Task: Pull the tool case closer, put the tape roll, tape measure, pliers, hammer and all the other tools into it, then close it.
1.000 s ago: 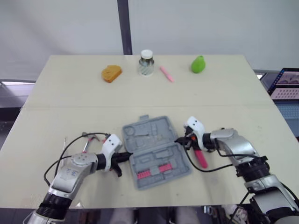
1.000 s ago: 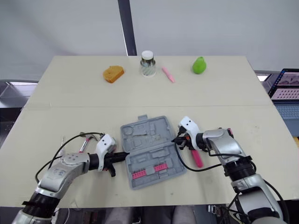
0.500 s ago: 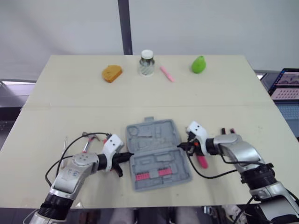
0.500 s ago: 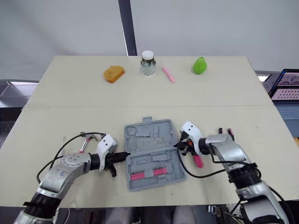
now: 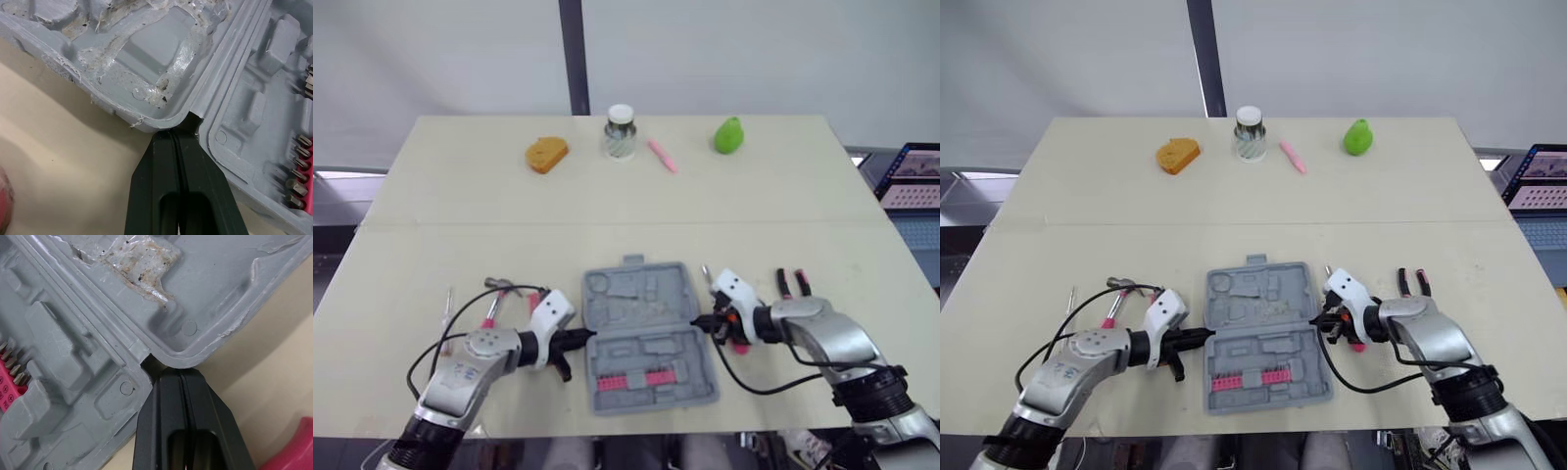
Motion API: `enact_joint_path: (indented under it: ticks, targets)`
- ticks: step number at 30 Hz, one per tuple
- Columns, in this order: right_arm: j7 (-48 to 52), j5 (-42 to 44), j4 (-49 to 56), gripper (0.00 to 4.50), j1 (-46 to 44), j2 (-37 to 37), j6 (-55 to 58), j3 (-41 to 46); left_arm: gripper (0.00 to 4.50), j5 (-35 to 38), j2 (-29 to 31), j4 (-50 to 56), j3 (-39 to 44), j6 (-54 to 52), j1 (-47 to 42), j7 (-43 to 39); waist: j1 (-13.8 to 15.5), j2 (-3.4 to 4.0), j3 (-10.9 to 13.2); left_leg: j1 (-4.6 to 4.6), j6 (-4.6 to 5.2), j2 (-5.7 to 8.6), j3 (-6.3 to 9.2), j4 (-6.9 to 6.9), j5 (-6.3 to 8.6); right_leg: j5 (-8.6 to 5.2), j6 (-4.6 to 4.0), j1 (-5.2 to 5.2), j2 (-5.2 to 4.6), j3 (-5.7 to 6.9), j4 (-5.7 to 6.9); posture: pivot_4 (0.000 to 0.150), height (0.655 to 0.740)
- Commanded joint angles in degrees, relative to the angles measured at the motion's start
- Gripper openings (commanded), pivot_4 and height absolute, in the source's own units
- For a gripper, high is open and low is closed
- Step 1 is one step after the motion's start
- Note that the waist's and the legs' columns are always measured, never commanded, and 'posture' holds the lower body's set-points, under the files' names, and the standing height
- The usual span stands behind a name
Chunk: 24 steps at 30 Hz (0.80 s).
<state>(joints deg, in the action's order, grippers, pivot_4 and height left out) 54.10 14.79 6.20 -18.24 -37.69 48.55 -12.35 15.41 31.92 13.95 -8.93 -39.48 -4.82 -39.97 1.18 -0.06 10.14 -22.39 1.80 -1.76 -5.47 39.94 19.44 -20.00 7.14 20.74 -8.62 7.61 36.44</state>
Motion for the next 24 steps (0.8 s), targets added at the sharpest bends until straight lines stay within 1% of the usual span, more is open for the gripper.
enact_joint_path:
  ticks: [1,9,18,24]
  targets:
    - [-0.12,2.07,4.11,0.01,1.25,-0.42,0.75,1.47,0.0,0.59,0.25,1.33,-1.1,-0.49,1.12,-1.13,-0.01,0.0,0.0,0.0,0.0,0.0,0.0,0.0,0.0,0.0,0.0,0.0,0.0,0.0,0.0,0.15,0.695]
    - [-1.55,3.44,7.64,0.01,3.65,-0.85,2.99,3.44,0.0,0.85,0.67,2.65,-0.9,-1.12,1.91,-1.31,0.0,0.0,0.0,0.0,0.0,-0.01,0.0,0.0,0.0,0.0,0.0,0.0,-0.01,0.0,-0.02,0.15,0.695]
    - [-3.47,5.37,11.94,0.01,7.47,-1.33,5.06,4.53,0.0,2.06,1.73,7.18,0.05,-3.31,5.66,-1.06,0.0,0.0,0.01,0.0,0.0,-0.02,0.0,-0.03,0.01,0.0,0.0,0.0,-0.03,-0.01,-0.07,0.15,0.695]
    - [-4.53,6.91,15.26,0.01,9.92,-2.04,6.81,5.4,0.0,2.77,1.39,8.05,0.7,-4.02,6.99,-0.25,0.02,0.01,0.01,0.0,-0.01,-0.04,0.02,-0.07,0.01,0.0,-0.01,-0.04,-0.06,-0.07,-0.44,0.15,0.695]
